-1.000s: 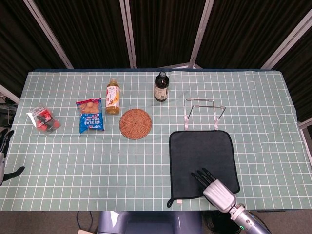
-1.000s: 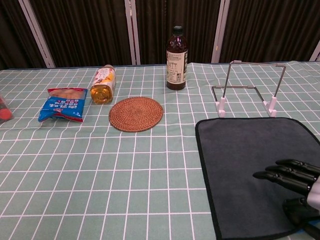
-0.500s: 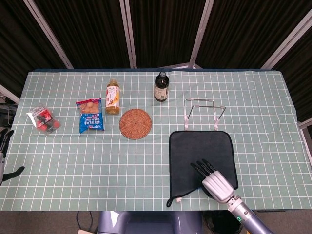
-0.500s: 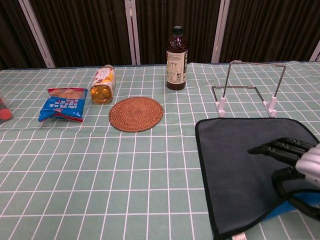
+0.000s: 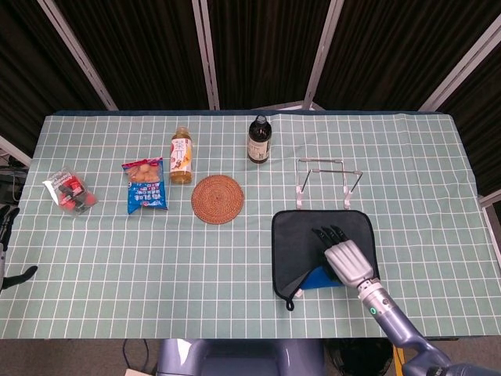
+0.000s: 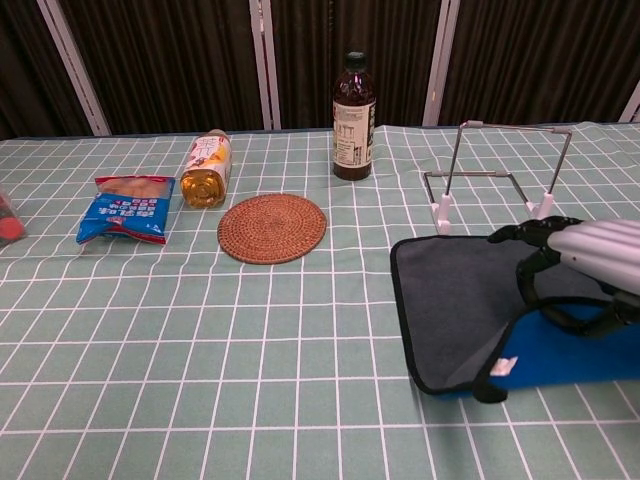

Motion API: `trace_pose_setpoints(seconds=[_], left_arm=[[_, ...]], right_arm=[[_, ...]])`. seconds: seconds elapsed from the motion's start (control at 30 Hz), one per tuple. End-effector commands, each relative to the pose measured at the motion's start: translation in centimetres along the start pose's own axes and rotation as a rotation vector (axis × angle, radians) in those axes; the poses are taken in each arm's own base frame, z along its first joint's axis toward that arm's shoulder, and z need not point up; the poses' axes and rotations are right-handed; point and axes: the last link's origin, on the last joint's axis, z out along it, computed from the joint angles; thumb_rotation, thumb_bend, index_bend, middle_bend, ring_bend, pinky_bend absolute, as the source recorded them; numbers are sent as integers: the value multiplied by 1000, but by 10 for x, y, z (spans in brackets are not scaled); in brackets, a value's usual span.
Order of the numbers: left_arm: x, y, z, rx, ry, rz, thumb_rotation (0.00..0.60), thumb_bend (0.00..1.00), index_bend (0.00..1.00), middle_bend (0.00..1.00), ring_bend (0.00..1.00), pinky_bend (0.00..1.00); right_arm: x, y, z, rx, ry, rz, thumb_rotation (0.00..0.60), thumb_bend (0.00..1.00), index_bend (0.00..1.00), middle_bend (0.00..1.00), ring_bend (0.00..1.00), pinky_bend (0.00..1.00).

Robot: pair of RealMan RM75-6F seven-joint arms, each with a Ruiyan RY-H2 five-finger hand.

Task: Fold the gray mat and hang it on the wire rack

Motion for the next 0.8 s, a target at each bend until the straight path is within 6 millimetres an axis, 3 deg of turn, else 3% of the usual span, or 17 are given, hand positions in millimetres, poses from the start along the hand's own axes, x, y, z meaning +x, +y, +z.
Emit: trace_pose_setpoints(seconds=[0.03,0.33,0.8], left_arm=[[-1,-1,1,4,-2,1,600,0,0,0,0,0],[-4,-3,6,19,-15,6,600,0,0,0,0,0],[-8,-6,12,37,-33,12,600,0,0,0,0,0]], right_arm=[[11,0,25,-35,2,-16,600,451,630,45,0,0],[21,9,62,-146,2,-11,600,451,631,45,0,0],[22,11,95,-226,0,-40,600,450,631,48,0,0]])
